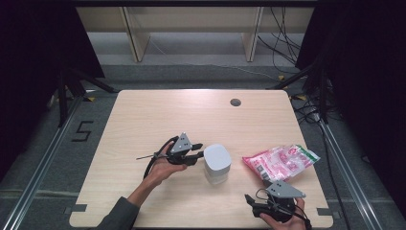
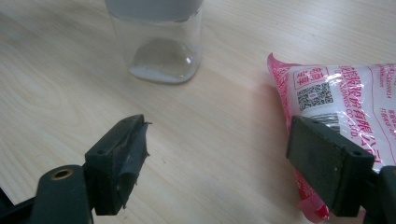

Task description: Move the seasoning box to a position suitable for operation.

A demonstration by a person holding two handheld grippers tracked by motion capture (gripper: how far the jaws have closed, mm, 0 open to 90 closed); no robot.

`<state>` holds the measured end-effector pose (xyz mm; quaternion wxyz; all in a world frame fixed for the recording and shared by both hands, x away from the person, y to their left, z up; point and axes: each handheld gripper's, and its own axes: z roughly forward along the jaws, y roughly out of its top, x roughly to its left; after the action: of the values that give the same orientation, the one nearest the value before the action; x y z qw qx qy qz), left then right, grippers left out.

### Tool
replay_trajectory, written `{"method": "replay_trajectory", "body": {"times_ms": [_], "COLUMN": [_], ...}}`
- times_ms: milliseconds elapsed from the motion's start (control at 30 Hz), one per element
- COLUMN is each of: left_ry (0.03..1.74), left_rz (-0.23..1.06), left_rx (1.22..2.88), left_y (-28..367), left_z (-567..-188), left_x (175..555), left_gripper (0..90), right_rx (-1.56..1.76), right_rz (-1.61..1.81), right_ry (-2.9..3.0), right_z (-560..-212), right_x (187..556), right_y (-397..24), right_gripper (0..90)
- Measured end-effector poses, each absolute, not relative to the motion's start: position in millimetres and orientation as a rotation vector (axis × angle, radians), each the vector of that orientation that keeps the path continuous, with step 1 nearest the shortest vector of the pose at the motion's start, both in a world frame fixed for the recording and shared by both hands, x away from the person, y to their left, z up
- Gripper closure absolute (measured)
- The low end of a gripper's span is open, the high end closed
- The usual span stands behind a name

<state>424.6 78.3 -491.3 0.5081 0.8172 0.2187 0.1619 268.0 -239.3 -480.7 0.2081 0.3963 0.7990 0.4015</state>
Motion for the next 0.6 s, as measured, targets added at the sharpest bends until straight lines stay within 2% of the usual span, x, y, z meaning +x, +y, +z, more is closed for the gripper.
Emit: {"method": "replay_trajectory", "body": {"times_ms": [300, 600], "left_ry": [0.481, 0.488], "left_rz": [0.364, 0.401], "left_rx": [1.978, 1.989], "left_y": [68.4, 73.3], "left_z": [-494.1, -493.4], "left_x": [431.8, 423.3], "left_gripper": [79.4, 81.2], "right_rx": [1.107, 1.104], "right_rz": [1.112, 1.103], "right_ry": [2.218, 2.216], "right_z": [-480.6, -480.1], "right_x": [267.9, 267.8], "right_y": [-239.6, -240.7], "right_gripper": [21.4, 21.4]}}
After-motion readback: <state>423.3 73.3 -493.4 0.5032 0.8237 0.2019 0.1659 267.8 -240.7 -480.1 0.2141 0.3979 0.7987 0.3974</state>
